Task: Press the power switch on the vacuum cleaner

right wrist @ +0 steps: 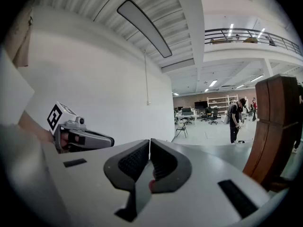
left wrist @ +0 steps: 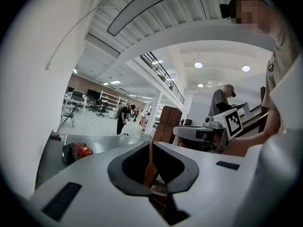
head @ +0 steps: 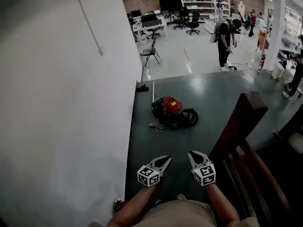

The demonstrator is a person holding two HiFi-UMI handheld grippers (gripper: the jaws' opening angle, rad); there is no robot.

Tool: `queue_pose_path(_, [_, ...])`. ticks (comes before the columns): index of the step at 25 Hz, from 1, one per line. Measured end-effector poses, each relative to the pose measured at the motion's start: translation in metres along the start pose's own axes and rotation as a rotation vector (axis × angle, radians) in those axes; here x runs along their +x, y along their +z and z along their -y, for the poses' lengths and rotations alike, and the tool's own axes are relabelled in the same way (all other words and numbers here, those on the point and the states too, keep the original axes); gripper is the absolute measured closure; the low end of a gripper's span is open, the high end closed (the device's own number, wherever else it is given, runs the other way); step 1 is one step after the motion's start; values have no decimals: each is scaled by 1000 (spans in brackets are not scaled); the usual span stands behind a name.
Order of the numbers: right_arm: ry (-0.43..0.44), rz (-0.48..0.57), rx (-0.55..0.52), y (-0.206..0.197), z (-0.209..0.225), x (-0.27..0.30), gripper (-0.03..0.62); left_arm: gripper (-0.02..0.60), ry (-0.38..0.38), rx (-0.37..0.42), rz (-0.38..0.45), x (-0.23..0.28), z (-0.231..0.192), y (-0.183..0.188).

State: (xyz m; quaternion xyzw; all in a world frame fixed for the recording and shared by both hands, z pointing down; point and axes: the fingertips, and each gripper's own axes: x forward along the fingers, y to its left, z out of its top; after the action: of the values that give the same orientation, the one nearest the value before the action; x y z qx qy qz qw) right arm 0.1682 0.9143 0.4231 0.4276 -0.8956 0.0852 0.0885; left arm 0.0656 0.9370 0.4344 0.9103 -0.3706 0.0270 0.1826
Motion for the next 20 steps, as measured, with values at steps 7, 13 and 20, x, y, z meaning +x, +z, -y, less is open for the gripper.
queue_pose_path(7, [-26, 23, 11, 4, 23, -3, 579, 574, 5, 12, -6, 8, -1, 0])
queue_pose_path(13, [-14, 31, 32, 2, 32, -5, 579, 574, 25, 9, -22, 3, 3, -5])
queue_pose_path(20, [169, 39, 102, -3, 8, 22, 577, 574, 78, 0, -58, -8, -25, -13])
